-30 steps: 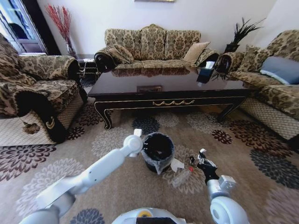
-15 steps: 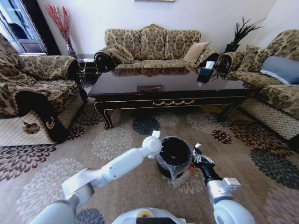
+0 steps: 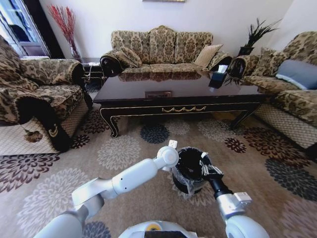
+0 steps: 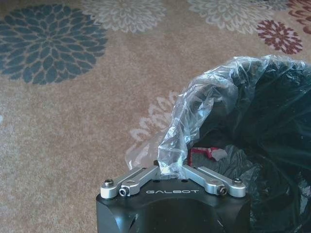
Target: Move to the front of the table and pick up the trash from the floor, then place it into the trash bin.
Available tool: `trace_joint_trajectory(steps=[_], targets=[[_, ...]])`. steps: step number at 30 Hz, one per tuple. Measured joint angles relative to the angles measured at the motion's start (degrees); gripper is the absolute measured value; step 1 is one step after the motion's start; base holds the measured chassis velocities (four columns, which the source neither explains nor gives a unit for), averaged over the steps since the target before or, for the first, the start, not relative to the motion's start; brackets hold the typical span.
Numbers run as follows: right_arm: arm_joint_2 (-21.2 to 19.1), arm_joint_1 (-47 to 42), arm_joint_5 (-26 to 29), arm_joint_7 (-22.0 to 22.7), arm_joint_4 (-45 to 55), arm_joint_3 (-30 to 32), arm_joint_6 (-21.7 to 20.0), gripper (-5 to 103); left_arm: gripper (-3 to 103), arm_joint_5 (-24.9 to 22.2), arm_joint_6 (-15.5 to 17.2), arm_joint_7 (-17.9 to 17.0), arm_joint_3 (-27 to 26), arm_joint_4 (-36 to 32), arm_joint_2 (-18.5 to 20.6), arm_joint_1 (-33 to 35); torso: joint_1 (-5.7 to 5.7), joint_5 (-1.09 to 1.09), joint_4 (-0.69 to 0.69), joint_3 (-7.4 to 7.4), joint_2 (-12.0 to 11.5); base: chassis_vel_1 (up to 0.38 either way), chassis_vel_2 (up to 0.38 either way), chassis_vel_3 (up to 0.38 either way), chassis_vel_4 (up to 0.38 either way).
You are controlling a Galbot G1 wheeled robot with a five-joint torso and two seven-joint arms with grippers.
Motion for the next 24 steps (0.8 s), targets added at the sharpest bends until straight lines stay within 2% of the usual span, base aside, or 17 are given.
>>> trace_joint_trajectory(steps=[1,5,8,10,13,14,17,19,20,21,22,23,24], targets=[[0.0,0.0,0.0,0.0,0.0,0.0,0.0,21,0,0.0,0.0,0.0,0.0,0.0,0.0,0.0,0.0,0.0,0.0,0.0,0.0,0.0,0.0,0.0,0.0],[0.45,-0.78,-0.87,-0.4,-0.12,-0.25,0.31,43,0,0.32,0.0,-0.02,0.13,-0.15,0.75,0.58,0.0,0.0,0.0,0.0,0.0,0.0,0.0,0.0,0.0],[0.45,-0.85,-0.97,-0.44,-0.13,-0.25,0.34,48,0,0.36,0.0,-0.02,0.13,-0.27,0.88,0.74,0.0,0.0,0.0,0.0,0.0,0.0,0.0,0.0,0.0],[0.44,-1.01,-1.36,-0.76,0.0,-0.3,0.4,60,0,0.49,0.0,-0.02,0.01,-0.4,1.16,0.97,0.0,0.0,0.0,0.0,0.0,0.0,0.0,0.0,0.0],[0.46,-1.13,-1.78,-1.01,0.25,-0.37,0.45,65,0,0.52,0.0,-0.01,-0.07,-0.47,1.34,1.0,0.0,-0.01,0.0,0.0,0.0,0.0,0.0,0.0,0.0],[0.46,-1.3,-2.55,-1.32,0.3,-0.38,0.75,76,0,0.56,0.0,-0.02,-0.18,-0.5,1.39,1.01,0.0,-0.01,0.0,0.0,0.0,0.0,0.0,0.0,0.0],[0.28,-1.64,-4.12,-2.32,0.16,-0.29,1.76,82,0,0.61,0.0,-0.02,-0.26,-0.51,1.21,1.01,0.0,-0.01,0.0,0.0,0.0,0.0,0.0,0.0,0.0],[0.08,-2.13,-6.0,-4.02,-0.27,-0.06,3.08,91,0,0.71,0.0,-0.02,-0.23,-0.51,0.78,1.05,0.0,-0.01,0.0,0.0,0.0,0.0,0.0,0.0,0.0],[0.05,-2.49,-8.03,-6.45,-0.78,0.28,4.62,96,0,0.79,0.0,-0.09,-0.12,-0.51,0.29,1.15,0.0,-0.01,0.0,0.0,0.0,0.0,0.0,0.0,0.0],[0.1,-2.64,-9.53,-8.42,-1.27,0.57,6.03,96,0,0.83,0.0,-0.14,-0.04,-0.5,-0.01,1.24,0.0,-0.01,-0.01,0.0,0.0,0.0,0.0,0.0,0.0],[0.1,-2.64,-9.53,-8.42,-1.27,0.57,6.03,96,0,0.83,0.0,-0.14,-0.04,-0.5,-0.01,1.24,0.0,-0.01,-0.01,0.0,0.0,0.0,0.0,0.0,0.0],[0.27,-2.62,-13.22,-11.76,-2.47,1.38,9.31,99,0,0.93,0.0,-0.22,0.07,-0.45,-0.44,1.35,0.0,-0.01,-0.01,0.0,0.0,0.0,0.0,0.0,0.0],[0.38,-2.49,-15.7,-13.23,-3.18,1.87,11.14,99,0,0.98,0.0,-0.28,0.1,-0.41,-0.68,1.41,0.0,-0.01,-0.02,0.0,0.0,0.0,0.0,0.0,0.0]])
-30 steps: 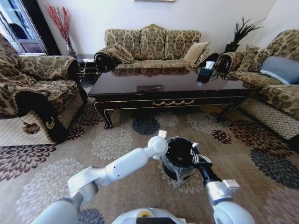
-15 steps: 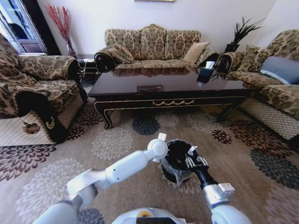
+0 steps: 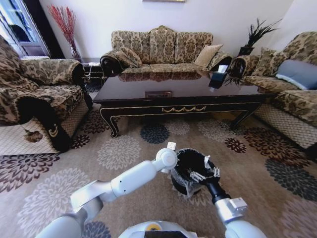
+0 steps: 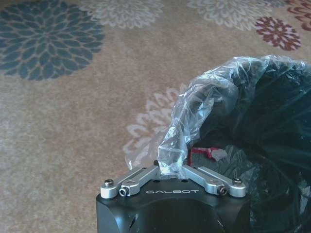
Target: Move to the front of the table and pick up the trash from the floor, then place it into the trash bin.
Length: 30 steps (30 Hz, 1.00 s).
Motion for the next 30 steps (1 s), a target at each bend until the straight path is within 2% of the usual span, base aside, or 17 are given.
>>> trace_joint_trajectory(steps=[1,2,11,17,19,22,23,24,28,30], targets=[[0.2,0.38,-4.55,-2.05,-1.36,0.64,2.94,100,0,0.04,0.0,-0.09,0.02,0.08,-0.34,0.03,0.0,0.0,0.01,0.0,0.0,0.0,0.0,0.0,0.0],[0.3,0.36,-5.41,-2.1,-1.83,0.43,3.57,100,0,0.06,0.0,-0.11,0.01,0.15,-0.44,0.02,0.0,0.01,0.0,0.0,0.0,0.0,0.0,0.0,0.0],[-0.41,0.88,-3.24,-1.13,-1.55,0.63,0.84,100,0,0.06,0.0,-0.17,-0.34,0.12,0.59,0.16,0.0,0.0,0.02,0.0,0.0,0.0,0.0,0.0,0.0],[0.1,1.71,-1.83,1.02,-2.11,0.07,0.84,100,0,0.23,0.0,-0.16,-1.2,0.11,1.53,0.68,0.0,0.0,0.01,0.0,0.0,0.0,0.0,0.0,0.0],[0.21,1.97,-0.39,2.47,-2.11,0.02,0.52,100,0,0.35,0.0,-0.1,-1.86,0.11,2.36,1.14,0.0,-0.01,0.01,0.0,0.0,0.0,0.0,0.0,0.0],[0.4,3.1,4.36,7.5,-1.86,0.07,-1.65,100,0,0.45,0.0,0.16,-3.59,-0.24,5.0,2.0,0.0,-0.01,0.01,0.0,0.0,0.0,0.0,0.0,0.0],[0.4,3.1,4.36,7.5,-1.86,0.07,-1.65,100,0,0.45,0.0,0.16,-3.59,-0.24,5.0,2.0,0.0,-0.01,0.01,0.0,0.0,0.0,0.0,0.0,0.0],[0.36,3.67,6.57,9.83,-1.63,0.24,-2.94,100,0,0.47,0.0,0.33,-4.46,-0.48,6.45,2.34,0.0,0.0,0.02,0.0,0.0,0.0,0.0,0.0,0.0],[-0.16,4.74,13.07,14.17,-1.24,1.39,-6.75,100,0,1.17,0.0,1.77,-8.17,-0.96,10.87,4.12,0.0,-0.02,0.0,0.0,0.0,0.0,0.0,0.0,0.0],[-0.27,5.13,13.75,15.01,-1.49,1.65,-7.18,100,0,1.32,0.0,2.06,-9.56,-1.06,12.08,5.11,0.0,-0.02,0.02,0.0,0.0,0.0,0.0,0.0,0.0]])
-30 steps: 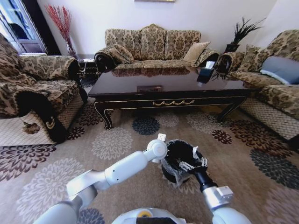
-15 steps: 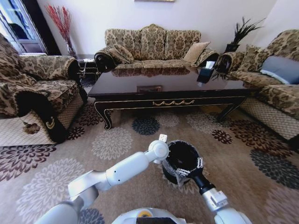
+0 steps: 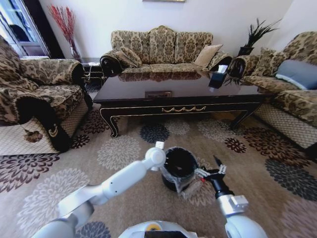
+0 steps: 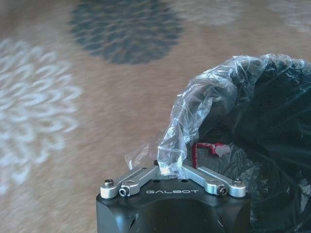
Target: Move to the front of the table and pick up the trash from the floor, then place it into the trash bin.
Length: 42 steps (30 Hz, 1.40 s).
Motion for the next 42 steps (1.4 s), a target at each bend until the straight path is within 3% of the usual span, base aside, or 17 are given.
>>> trace_joint_trajectory(steps=[10,15,16,20,26,29,30,35,42], targets=[[-0.15,2.47,5.87,6.35,-1.54,-1.03,-6.44,100,0,0.04,0.0,1.07,-8.68,-3.27,5.74,6.17,0.0,0.0,-0.01,0.0,0.0,0.0,0.0,0.0,0.0],[-1.65,6.21,14.5,14.46,-4.7,-2.45,-15.13,100,0,-0.26,0.01,1.42,-12.83,-5.5,7.8,8.5,0.0,0.01,-0.01,0.0,0.0,0.0,0.0,0.0,0.0],[-1.65,6.21,14.5,14.46,-4.7,-2.45,-15.13,100,0,-0.26,0.01,1.42,-12.83,-5.5,7.8,8.5,0.0,0.01,-0.01,0.0,0.0,0.0,0.0,0.0,0.0],[-3.84,11.93,23.32,22.3,-8.88,-4.92,-23.01,100,0,-0.62,0.01,1.54,-16.0,-8.14,9.95,10.75,0.0,0.01,0.0,0.0,0.0,0.0,0.0,0.0,0.0],[-5.63,17.06,33.04,29.1,-14.33,-8.13,-28.35,100,0,-0.82,0.01,1.76,-19.79,-11.62,12.87,14.38,0.0,0.01,0.0,0.0,0.0,0.0,0.0,0.0,0.0],[-5.78,20.74,40.69,35.31,-18.09,-10.42,-31.99,100,0,-0.97,0.01,2.1,-22.57,-13.98,14.64,17.69,0.0,0.02,0.0,0.0,0.0,0.0,0.0,0.0,0.0],[-5.78,20.74,40.69,35.31,-18.09,-10.42,-31.99,100,0,-0.97,0.01,2.1,-22.57,-13.98,14.64,17.69,0.0,0.02,0.0,0.0,0.0,0.0,0.0,0.0,0.0],[-4.55,25.89,49.67,44.73,-22.94,-13.94,-36.21,100,0,-0.73,0.02,2.55,-25.89,-16.75,16.64,22.89,0.0,0.0,0.0,0.0,0.0,0.0,0.0,0.0,0.0],[-1.93,29.95,54.24,49.2,-27.78,-15.68,-36.94,100,0,-0.05,0.01,2.66,-27.54,-18.29,17.38,25.99,0.0,0.02,-0.01,0.0,0.0,0.0,0.0,0.0,0.0]])
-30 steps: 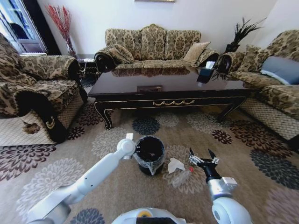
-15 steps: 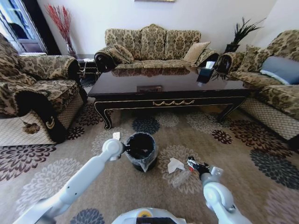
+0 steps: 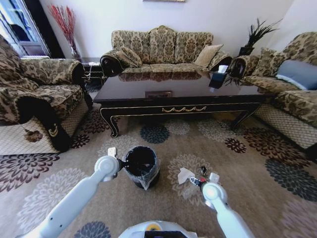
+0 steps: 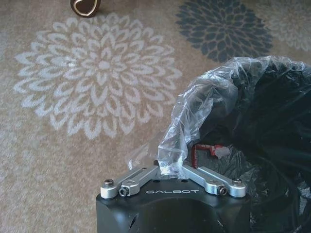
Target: Move to the front of the table and pick up the trash from the floor, then place it into the trash bin.
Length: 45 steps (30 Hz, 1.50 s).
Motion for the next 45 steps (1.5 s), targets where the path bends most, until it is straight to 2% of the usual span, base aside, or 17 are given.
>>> trace_joint_trajectory(steps=[3,7,11,14,23,37,38,39,42,43,45], targets=[[1.41,3.05,1.86,2.32,-2.9,-0.55,0.04,100,0,0.29,0.0,0.02,-0.53,-0.59,-0.02,1.2,0.0,-0.01,0.0,0.0,0.0,0.0,0.0,0.0,0.0],[2.0,5.85,1.36,4.68,-6.61,-0.92,-0.03,100,0,0.54,0.0,0.02,-0.99,-0.93,-0.02,2.01,0.0,-0.01,0.02,0.0,0.0,0.0,0.0,0.0,0.0],[2.37,6.57,-1.9,4.81,-10.21,-0.16,-0.04,100,0,0.59,-0.01,0.05,-1.18,-1.2,0.4,2.18,0.0,0.0,0.0,0.0,0.0,0.0,0.0,0.0,0.0],[2.87,7.16,-2.18,4.61,-12.17,0.7,0.47,100,0,0.67,-0.01,0.07,-1.18,-1.36,0.65,2.19,0.0,0.0,0.0,0.0,0.0,0.0,0.0,0.0,0.0],[4.0,10.0,-0.06,3.88,-16.74,3.08,1.67,99,0,0.68,-0.01,0.07,-1.55,-2.69,1.96,3.54,0.0,0.0,0.01,0.0,0.0,0.0,0.0,0.0,0.0],[6.44,10.84,-0.49,4.35,-20.47,2.41,1.4,95,0,-0.16,-0.01,-1.34,-0.94,-4.35,3.05,2.51,0.0,0.0,0.0,0.0,0.0,0.0,0.0,0.0,0.0],[6.59,10.81,-0.45,4.4,-20.52,2.37,1.4,90,0,-0.16,-0.01,-1.39,-0.93,-4.4,3.21,2.5,0.0,0.0,0.0,0.0,0.0,0.0,0.0,0.0,0.0],[6.66,10.76,-0.41,4.42,-20.52,2.36,1.39,90,0,-0.17,-0.01,-1.4,-0.93,-4.43,3.29,2.5,0.0,0.0,0.01,0.0,0.0,0.0,0.0,0.0,0.0],[6.82,10.39,0.02,4.53,-20.52,2.34,1.38,74,0,-0.28,-0.02,-1.42,-1.04,-4.55,3.69,2.73,0.0,0.0,0.0,0.0,0.0,0.0,0.0,0.0,0.0],[6.82,10.39,0.02,4.53,-20.52,2.34,1.38,74,0,-0.28,-0.02,-1.42,-1.04,-4.55,3.69,2.73,0.0,0.0,0.0,0.0,0.0,0.0,0.0,0.0,0.0],[6.83,10.29,0.03,4.52,-20.39,2.52,1.41,63,0,-0.32,-0.02,-1.43,-1.13,-4.55,3.67,2.84,0.0,0.0,0.01,0.0,0.0,0.0,0.0,0.0,0.0]])
